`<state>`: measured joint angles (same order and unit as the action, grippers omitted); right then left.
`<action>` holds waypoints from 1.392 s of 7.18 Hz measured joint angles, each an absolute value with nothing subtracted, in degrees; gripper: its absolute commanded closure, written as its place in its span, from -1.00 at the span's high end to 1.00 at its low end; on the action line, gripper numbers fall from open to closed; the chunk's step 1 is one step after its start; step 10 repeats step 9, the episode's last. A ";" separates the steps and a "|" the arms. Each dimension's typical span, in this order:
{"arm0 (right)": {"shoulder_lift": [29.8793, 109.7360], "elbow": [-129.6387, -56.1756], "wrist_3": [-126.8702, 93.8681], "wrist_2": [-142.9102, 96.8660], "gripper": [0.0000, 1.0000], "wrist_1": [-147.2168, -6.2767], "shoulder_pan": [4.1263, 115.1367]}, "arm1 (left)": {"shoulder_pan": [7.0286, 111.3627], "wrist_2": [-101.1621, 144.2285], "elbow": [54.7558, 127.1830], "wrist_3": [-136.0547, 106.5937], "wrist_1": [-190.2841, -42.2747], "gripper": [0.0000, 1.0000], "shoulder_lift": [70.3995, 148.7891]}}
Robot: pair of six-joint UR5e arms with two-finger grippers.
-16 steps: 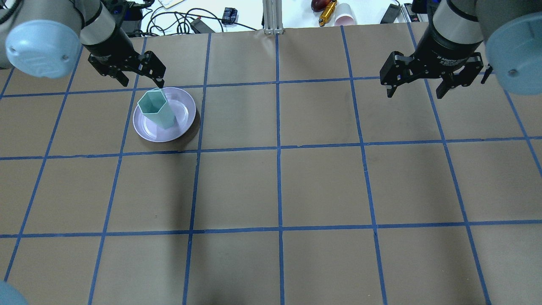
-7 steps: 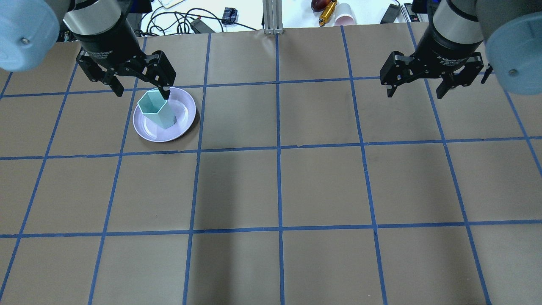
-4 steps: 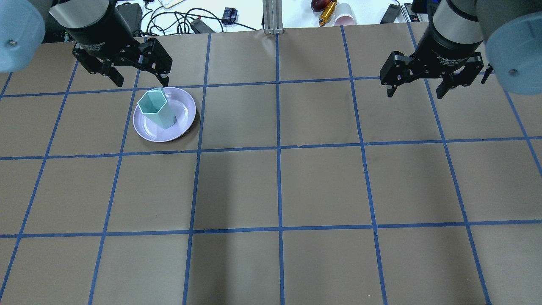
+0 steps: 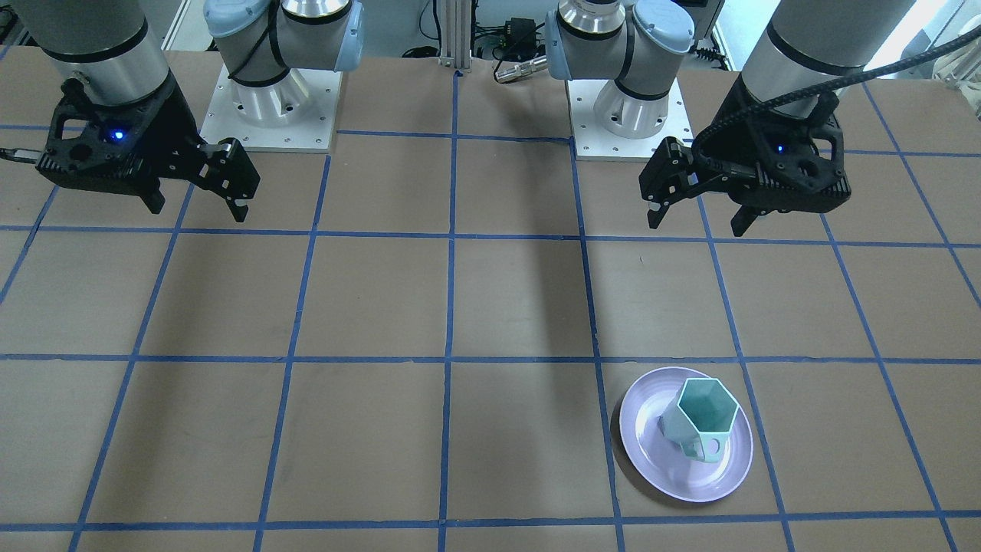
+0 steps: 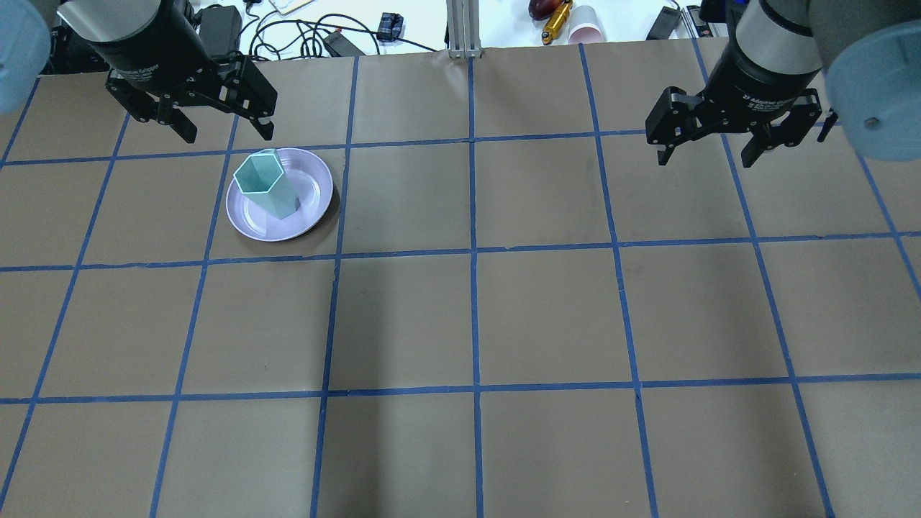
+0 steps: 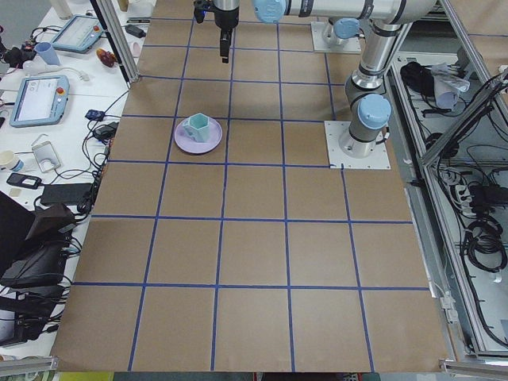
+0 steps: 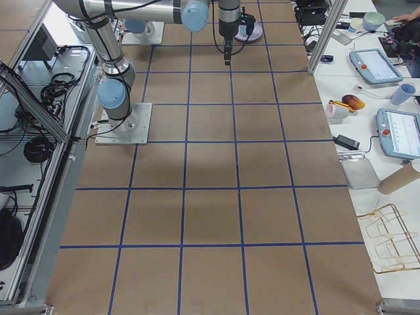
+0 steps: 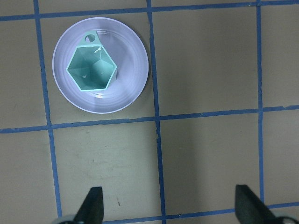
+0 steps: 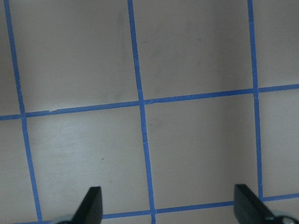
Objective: Flip cup and place on plate
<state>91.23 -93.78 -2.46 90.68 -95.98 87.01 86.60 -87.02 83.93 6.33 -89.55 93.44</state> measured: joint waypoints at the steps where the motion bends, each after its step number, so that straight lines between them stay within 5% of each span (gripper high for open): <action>1: 91.23 -93.78 -2.46 90.70 1.00 -95.98 87.01 | 86.58 -87.09 83.95 6.33 -89.56 1.00 93.43; 10: 91.20 -93.78 -2.46 90.66 1.00 -95.98 87.01 | 86.34 -87.29 84.03 2.97 -91.53 1.00 93.21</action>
